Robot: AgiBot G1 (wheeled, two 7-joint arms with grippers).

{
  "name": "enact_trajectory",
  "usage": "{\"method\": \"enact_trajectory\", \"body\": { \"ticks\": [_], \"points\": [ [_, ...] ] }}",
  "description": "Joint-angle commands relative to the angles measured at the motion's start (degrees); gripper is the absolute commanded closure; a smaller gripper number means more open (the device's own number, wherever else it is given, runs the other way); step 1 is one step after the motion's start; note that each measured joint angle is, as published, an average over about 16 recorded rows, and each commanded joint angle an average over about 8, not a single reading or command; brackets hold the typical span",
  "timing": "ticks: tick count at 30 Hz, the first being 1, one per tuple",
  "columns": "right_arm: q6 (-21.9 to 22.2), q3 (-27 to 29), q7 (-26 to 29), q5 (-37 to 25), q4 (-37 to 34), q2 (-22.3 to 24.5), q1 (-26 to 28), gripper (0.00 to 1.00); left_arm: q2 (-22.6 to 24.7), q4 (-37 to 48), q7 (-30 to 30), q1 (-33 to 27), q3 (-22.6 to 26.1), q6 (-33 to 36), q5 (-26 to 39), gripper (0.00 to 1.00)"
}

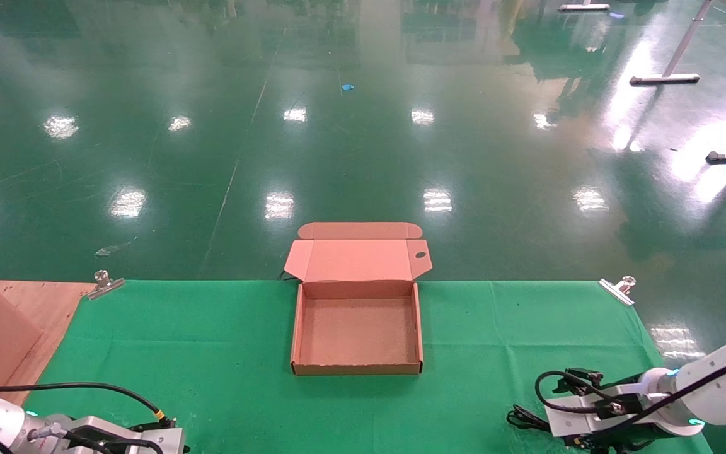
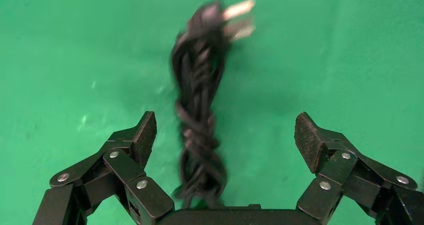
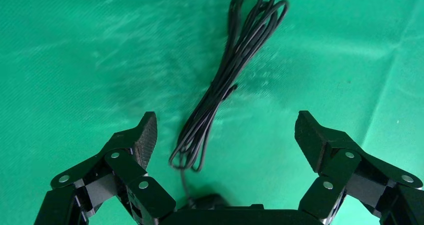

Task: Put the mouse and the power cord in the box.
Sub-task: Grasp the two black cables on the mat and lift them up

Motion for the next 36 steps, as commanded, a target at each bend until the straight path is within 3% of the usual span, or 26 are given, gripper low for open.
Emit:
{"method": "enact_trajectory", "body": {
  "ticks": [1, 3, 5, 10, 12, 14, 36],
  "points": [
    [1.06, 0.01, -1.42, 0.11, -2.95, -1.26, 0.66, 0.00, 0.72, 2.06, 0.96, -0.16, 0.14, -1.15, 0.53, 0.00],
    [1.77, 0.23, -2.70, 0.47, -5.28, -2.08, 1.40, 0.03, 1.13, 3.52, 1.89, -0.36, -0.21, -1.82, 0.10, 0.00],
    [2.19, 0.49, -4.00, 0.98, -7.40, -2.75, 2.15, 0.23, 1.45, 4.82, 3.02, -0.60, -0.67, -1.89, -0.70, 0.05],
    [2.27, 0.99, -7.22, 2.10, -11.98, -4.05, 3.75, 0.86, 2.24, 7.88, 5.93, -1.36, -1.27, -0.68, -2.15, 0.64],
    [2.25, 1.13, -8.35, 2.43, -13.56, -4.45, 4.23, 0.99, 2.48, 9.03, 6.95, -1.61, -1.34, -0.13, -2.46, 0.89],
    [2.26, 1.27, -9.36, 2.74, -15.01, -4.79, 4.67, 1.00, 2.68, 10.13, 7.80, -1.84, -1.31, 0.26, -2.53, 1.00],
    [1.85, 1.89, -15.92, 4.05, -24.55, -6.80, 7.24, 1.00, 3.62, 19.36, 13.59, -3.61, -1.80, 1.63, -3.51, 1.00]
  ]
}}
